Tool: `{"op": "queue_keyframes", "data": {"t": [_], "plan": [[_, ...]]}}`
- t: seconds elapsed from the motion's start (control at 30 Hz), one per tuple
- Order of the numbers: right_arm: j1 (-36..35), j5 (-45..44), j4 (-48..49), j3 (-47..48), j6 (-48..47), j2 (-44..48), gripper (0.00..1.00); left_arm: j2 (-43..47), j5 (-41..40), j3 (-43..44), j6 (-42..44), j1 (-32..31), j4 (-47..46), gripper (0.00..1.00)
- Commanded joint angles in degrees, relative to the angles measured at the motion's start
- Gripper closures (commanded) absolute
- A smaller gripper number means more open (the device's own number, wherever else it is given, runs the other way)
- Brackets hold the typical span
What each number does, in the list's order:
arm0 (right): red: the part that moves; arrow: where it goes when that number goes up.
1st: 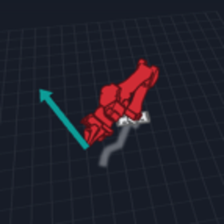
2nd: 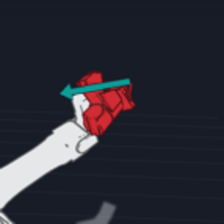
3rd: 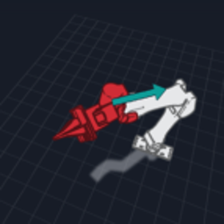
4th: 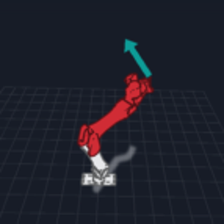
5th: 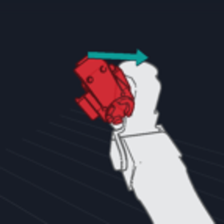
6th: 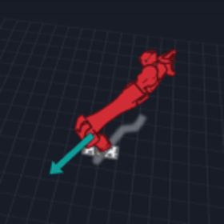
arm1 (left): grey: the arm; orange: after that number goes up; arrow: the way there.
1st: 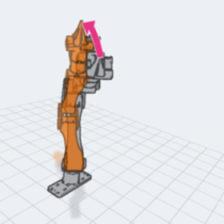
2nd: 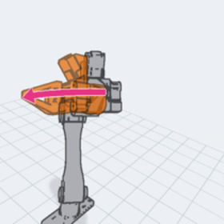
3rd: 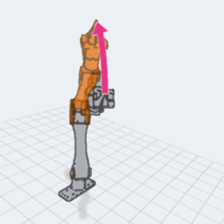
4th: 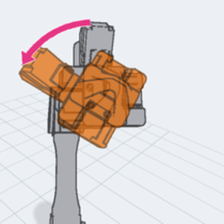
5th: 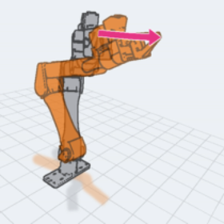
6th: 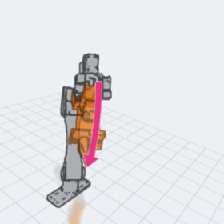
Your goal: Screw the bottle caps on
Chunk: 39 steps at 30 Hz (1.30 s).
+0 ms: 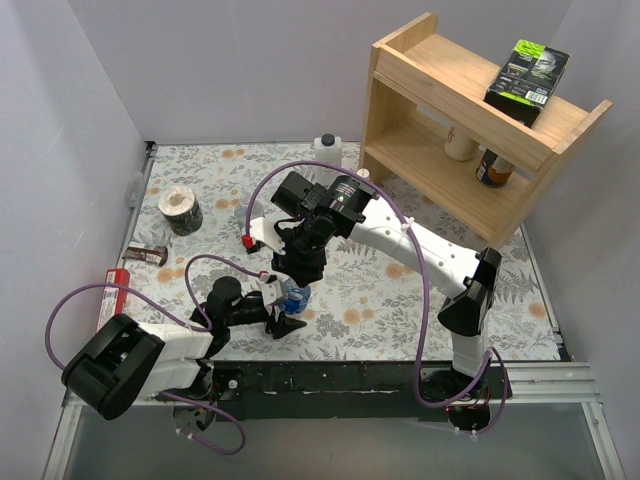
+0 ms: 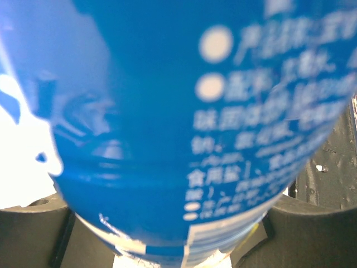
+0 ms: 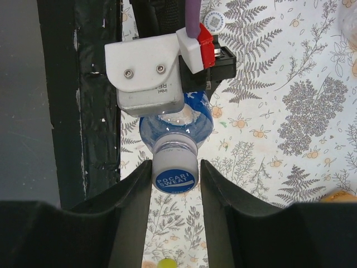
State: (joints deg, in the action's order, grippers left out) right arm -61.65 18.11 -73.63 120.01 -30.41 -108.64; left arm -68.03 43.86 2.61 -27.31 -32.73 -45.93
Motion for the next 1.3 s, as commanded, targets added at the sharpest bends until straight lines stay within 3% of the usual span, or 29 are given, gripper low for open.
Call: {"op": "queue_keyframes", "data": {"t": [0.0,0.17,0.33,0.63,0.9,1.13,1.27], "plan": [[0.1,-1.8,0.2,3.5,-1.2,0.8,0.53,1.3,1.8,0.9,1.6,-0.1,-2.8,1.0],[0.0,-1.1,-0.6,4.1,-2.1,1.1,0.43,1.1,1.9,1.1,1.7,-0.1,-2.3,1.0],[0.1,-1.1,-0.7,3.8,-2.1,1.7,0.15,0.9,2.0,1.3,1.8,-0.1,-2.0,1.0],[0.1,1.0,-1.3,4.7,-3.3,2.6,0.08,0.5,1.0,1.3,1.2,0.0,-2.1,1.0],[1.3,5.8,4.8,-0.5,-2.1,12.3,0.08,0.2,1.8,1.6,1.5,0.1,-1.7,1.0],[1.4,-6.0,8.5,0.6,-2.5,8.0,0.13,0.4,2.7,1.9,1.8,0.1,-0.9,1.0],[1.4,-5.0,9.6,-0.3,-2.7,6.7,0.13,0.6,2.8,2.0,1.6,0.1,-0.7,1.0]]}}
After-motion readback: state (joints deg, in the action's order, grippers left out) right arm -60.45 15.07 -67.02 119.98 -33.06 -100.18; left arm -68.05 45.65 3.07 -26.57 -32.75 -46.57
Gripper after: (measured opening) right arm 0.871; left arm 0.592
